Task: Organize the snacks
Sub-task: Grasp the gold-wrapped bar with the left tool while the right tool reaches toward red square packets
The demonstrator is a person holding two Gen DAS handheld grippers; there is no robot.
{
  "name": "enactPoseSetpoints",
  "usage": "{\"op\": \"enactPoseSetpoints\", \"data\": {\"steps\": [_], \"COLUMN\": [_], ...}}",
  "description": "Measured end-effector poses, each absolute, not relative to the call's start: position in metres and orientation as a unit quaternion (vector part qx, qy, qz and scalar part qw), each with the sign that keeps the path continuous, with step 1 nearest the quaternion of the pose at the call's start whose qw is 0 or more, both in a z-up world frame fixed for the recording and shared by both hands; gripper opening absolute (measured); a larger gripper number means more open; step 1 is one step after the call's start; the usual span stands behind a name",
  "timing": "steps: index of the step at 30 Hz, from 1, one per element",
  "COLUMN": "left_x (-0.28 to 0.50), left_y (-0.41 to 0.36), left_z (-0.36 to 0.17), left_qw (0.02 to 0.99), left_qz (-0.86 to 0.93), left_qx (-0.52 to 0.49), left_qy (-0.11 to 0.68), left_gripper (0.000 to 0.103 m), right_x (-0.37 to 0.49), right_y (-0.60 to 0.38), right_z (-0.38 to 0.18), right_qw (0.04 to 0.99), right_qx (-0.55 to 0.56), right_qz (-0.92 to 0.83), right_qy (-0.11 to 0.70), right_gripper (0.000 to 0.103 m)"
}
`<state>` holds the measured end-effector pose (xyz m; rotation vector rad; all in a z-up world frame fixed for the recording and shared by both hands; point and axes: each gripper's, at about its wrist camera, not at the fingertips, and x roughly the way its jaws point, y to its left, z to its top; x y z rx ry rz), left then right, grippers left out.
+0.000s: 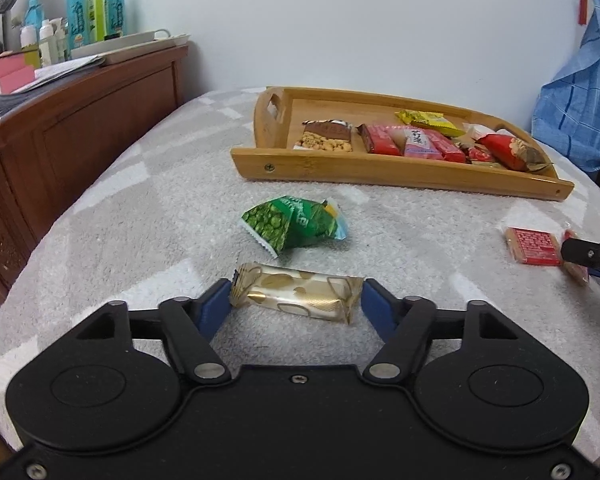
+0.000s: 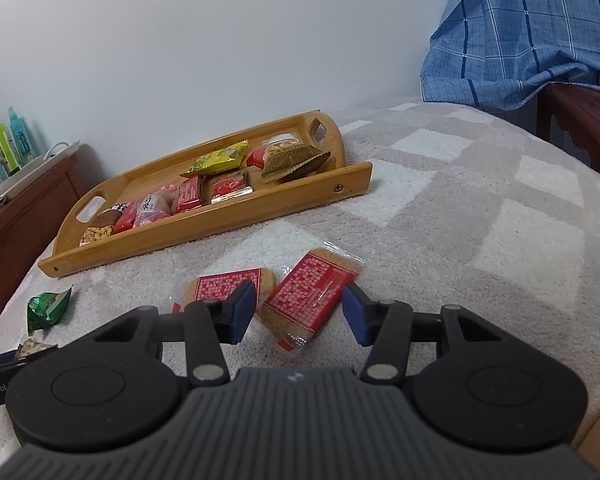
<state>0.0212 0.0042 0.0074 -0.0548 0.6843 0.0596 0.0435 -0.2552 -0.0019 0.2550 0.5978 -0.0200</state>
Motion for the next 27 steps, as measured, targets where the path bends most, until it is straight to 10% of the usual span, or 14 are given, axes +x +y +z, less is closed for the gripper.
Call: {"op": "enactPoseSetpoints", "data": {"steps": [27], "left_x": [-0.001], "left_y": [-0.048], "left_z": [0.02], "left_qw": [0.945], "left_qz": [-0.107], "left_qx": [0.037], "left_qy": [0.307], "left_gripper": [0.056], "right_x": [0.044], "right_y": [-0.261], "right_z": [0.0], "right_qw": [0.945], "right_qx": [0.14], "right_qz": [-0.02], "right_qy": [0.293], "right_gripper": [0.045]}}
